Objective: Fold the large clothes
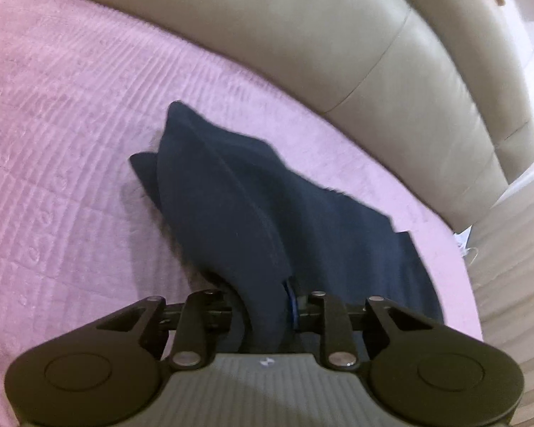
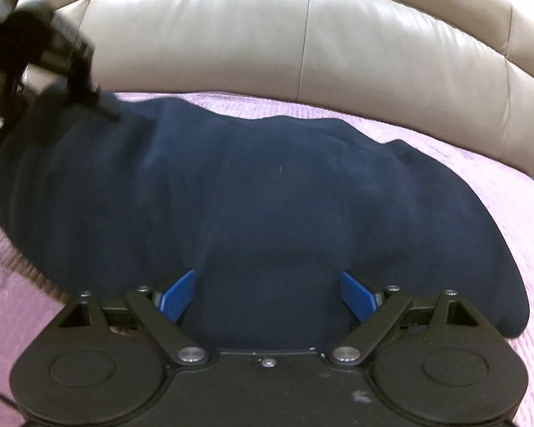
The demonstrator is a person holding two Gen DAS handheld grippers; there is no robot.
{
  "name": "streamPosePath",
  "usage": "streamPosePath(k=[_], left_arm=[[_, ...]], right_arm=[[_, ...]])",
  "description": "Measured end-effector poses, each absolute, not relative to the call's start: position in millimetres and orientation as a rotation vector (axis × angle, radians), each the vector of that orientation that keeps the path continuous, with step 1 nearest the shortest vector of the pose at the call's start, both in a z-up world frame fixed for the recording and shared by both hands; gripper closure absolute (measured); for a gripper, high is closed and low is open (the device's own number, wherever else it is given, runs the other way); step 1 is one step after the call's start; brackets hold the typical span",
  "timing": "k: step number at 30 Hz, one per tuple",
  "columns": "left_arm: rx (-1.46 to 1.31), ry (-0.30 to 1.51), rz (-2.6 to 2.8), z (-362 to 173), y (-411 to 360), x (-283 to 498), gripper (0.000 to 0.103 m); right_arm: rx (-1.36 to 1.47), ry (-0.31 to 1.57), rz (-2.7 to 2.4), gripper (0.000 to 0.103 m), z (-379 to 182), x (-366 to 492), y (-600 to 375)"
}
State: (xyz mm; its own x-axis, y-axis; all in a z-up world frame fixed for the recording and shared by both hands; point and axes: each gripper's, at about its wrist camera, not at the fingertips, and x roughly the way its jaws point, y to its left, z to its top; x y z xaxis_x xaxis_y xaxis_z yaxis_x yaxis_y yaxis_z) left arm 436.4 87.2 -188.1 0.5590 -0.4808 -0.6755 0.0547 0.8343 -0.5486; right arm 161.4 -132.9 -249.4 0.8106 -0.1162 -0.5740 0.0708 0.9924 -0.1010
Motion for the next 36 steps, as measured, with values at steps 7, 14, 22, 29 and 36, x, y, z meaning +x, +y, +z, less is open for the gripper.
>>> streamPosePath(k=[7,14,22,29,36], left_arm=[[-0.403,0.786,-0.383,-149.3,19.6,410.6,0.077],[-0.385,0.724,-0.337,-134.7,-48.6,405.1,0.077],[-0.42,0.713,-0.349,-147.0,-98.2,408.7,0.077],[-0.424,0.738,-0.385,-175.6,-148.4,410.9,0.085],[-0.384,0.746,-0.392,-200.8,-170.3,402.2,0.086]], right_arm=[[-0.038,0.618,-0.078,0.0,-254.0,156.9,-137.2],[0.009,0.601,-0.02,0.0,-252.2,149.9,-147.9],[0.242,0.442,0.004,0.001,-211.6,76.9,-239.2],[0.783,0.371,0.163,0.0,-181.5,137.2,-376.8],[0.837,0.645,0.375,0.0,-193.6,281.5,-376.6]])
